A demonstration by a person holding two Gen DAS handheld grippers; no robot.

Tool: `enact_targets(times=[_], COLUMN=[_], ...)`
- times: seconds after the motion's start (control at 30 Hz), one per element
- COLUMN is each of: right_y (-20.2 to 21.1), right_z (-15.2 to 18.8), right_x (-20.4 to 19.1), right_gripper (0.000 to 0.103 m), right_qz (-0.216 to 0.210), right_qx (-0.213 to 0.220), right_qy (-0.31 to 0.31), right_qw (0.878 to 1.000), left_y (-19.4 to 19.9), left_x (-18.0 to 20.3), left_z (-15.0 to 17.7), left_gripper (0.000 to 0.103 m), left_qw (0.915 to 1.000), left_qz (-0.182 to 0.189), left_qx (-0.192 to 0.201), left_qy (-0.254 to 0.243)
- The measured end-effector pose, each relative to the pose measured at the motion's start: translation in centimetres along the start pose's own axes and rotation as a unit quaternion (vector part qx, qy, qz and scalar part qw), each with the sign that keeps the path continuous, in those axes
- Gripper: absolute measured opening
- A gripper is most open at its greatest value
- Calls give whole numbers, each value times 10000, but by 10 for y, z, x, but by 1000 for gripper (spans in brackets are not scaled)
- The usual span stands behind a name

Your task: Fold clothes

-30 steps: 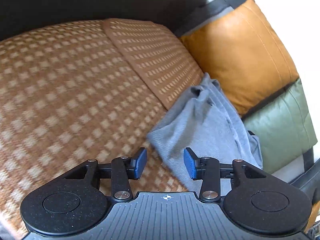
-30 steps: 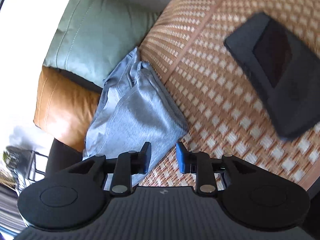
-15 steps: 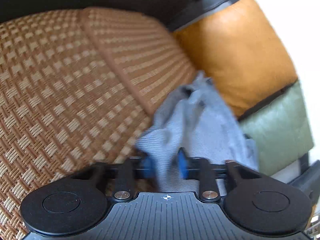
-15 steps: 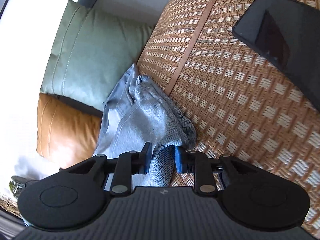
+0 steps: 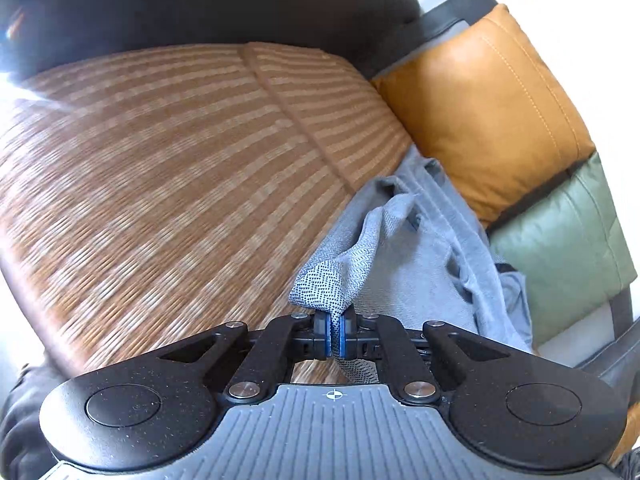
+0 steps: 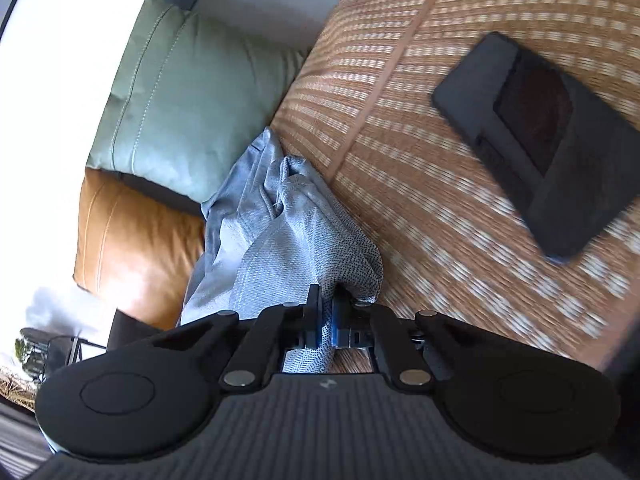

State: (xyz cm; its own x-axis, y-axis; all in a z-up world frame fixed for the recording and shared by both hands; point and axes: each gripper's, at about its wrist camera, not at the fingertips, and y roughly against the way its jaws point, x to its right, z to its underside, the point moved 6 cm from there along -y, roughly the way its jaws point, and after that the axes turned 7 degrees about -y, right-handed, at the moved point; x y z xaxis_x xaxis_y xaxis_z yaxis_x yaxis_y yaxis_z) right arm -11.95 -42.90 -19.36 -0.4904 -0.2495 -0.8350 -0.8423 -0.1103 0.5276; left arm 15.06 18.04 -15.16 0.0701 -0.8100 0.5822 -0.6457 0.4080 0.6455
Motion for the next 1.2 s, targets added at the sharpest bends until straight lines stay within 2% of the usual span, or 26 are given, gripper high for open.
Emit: enact_targets(times=[0.2,0.4,0.43,0.5,0.53,0.57,0.63,0.7,0.77,0.83,0.97,1.1,1.2], right_y=[27,43,42,41,43,47,56,65,70,68,41,-14,-67], right_z=[7,11,10,10,8,6,0,-9,-20,-30,-38,-34,-34], right_x=[35,46,46,41,36,29,16,-3,-28,-56,-116,-180,-212], right_gripper=[4,4,5,10,12,22,28,43,47,49,54,55,57], right_qz=[111,164,190,258,348,453,662,885,995,923,294,-342,-310], right_qx=[-66,-105,-120,-193,-162,-110,-7,288,575,665,265,-540,-910], right_qy=[-171,-85,-55,169,357,563,975,1498,2005,2397,2994,3507,3656], right_qw=[9998,9998,9997,9993,9986,9973,9930,9843,9729,9642,9533,9343,9258], left_y=[28,41,39,42,47,53,62,71,75,76,54,17,-33], left_x=[-19,-29,-27,-26,-24,-22,-14,1,19,34,71,116,162], left_z=[28,38,35,31,28,25,16,5,-8,-23,-58,-93,-117], left_gripper=[0,0,3,29,32,34,37,43,55,58,58,62,67], left_qw=[9999,9998,9997,9996,9996,9995,9989,9975,9950,9928,9880,9798,9676], left_qz=[-24,7,16,83,77,63,159,194,181,244,434,588,593], left_qx=[-109,-188,-203,-242,-246,-219,-173,-77,48,130,146,46,-176], left_qy=[20,-106,-96,-79,-129,-206,-408,-676,-978,-1168,-1474,-1912,-2449])
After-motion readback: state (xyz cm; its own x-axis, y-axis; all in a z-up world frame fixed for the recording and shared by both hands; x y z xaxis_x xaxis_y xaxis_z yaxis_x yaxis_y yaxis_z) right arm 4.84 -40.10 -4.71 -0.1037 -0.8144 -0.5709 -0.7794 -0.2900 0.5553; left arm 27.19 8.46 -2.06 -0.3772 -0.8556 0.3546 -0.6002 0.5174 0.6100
